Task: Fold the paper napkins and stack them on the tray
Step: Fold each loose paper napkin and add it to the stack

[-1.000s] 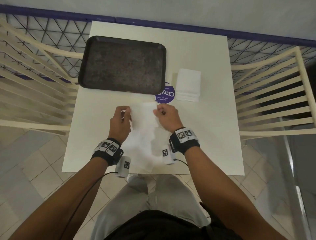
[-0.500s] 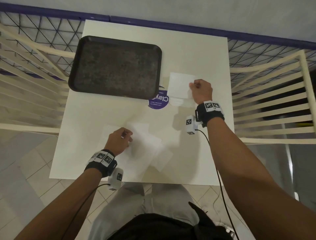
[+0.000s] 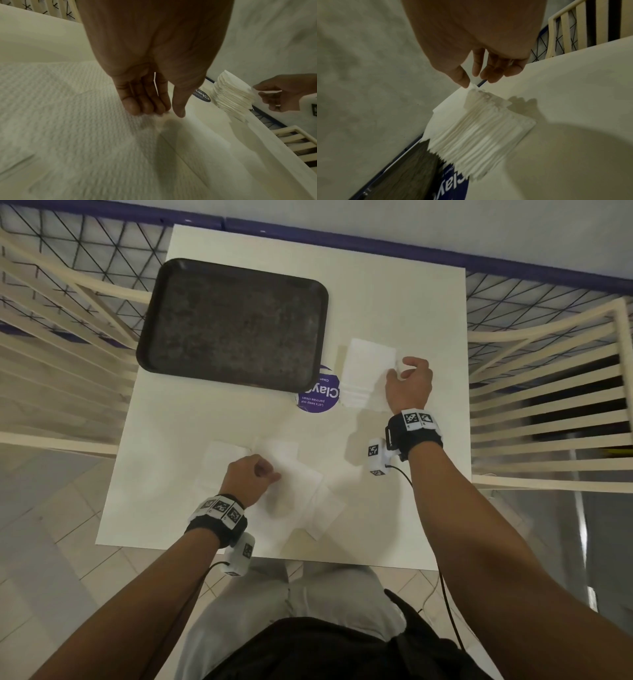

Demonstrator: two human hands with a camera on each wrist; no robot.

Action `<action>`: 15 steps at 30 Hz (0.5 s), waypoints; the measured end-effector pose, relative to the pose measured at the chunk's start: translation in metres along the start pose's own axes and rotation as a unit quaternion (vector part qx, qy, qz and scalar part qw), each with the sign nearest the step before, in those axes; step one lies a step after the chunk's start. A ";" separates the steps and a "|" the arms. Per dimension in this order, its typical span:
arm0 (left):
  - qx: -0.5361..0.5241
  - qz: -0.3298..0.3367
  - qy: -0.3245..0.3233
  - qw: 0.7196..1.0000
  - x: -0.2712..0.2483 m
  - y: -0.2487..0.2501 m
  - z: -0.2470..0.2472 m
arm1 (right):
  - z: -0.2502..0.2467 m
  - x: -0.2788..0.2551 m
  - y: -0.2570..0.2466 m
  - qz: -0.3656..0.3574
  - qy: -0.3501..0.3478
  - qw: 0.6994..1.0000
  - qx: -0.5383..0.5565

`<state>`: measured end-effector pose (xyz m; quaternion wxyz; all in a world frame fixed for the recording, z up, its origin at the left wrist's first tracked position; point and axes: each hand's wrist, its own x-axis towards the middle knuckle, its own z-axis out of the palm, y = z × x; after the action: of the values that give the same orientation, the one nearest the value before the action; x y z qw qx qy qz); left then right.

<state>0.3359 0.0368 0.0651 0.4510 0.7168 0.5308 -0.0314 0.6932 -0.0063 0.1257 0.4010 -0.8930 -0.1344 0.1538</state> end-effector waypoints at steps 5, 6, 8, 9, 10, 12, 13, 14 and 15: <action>0.006 -0.009 0.019 1.000 -0.003 0.002 0.006 | 0.005 -0.040 0.009 -0.038 0.012 0.998 0.057; 0.007 -0.007 0.023 1.000 -0.003 0.002 0.007 | 0.007 -0.050 0.010 -0.049 0.010 0.997 0.063; 0.015 0.003 0.029 0.999 -0.006 0.004 0.009 | 0.011 -0.071 0.012 -0.073 0.002 0.995 0.069; 0.019 0.009 0.029 0.999 -0.007 0.005 0.009 | 0.014 -0.082 0.014 -0.083 -0.003 0.994 0.070; 0.020 0.012 0.029 0.999 -0.007 0.004 0.009 | 0.016 -0.093 0.017 -0.090 -0.008 0.994 0.068; 0.018 0.014 0.024 0.999 -0.009 0.005 0.008 | 0.022 -0.114 0.021 -0.099 -0.018 0.993 0.064; 0.018 0.017 0.023 0.999 -0.009 0.005 0.007 | 0.025 -0.123 0.023 -0.102 -0.025 0.993 0.061; 0.014 0.023 0.023 0.999 -0.010 0.006 0.006 | 0.027 -0.132 0.025 -0.104 -0.035 0.992 0.059; 0.004 0.028 0.022 0.999 -0.011 0.007 0.004 | 0.029 -0.141 0.027 -0.104 -0.049 0.992 0.058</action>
<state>0.3381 0.0253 0.0724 0.4376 0.7333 0.5203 -0.0053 0.5559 -0.0552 0.1102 0.4589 -0.8406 -0.2372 0.1626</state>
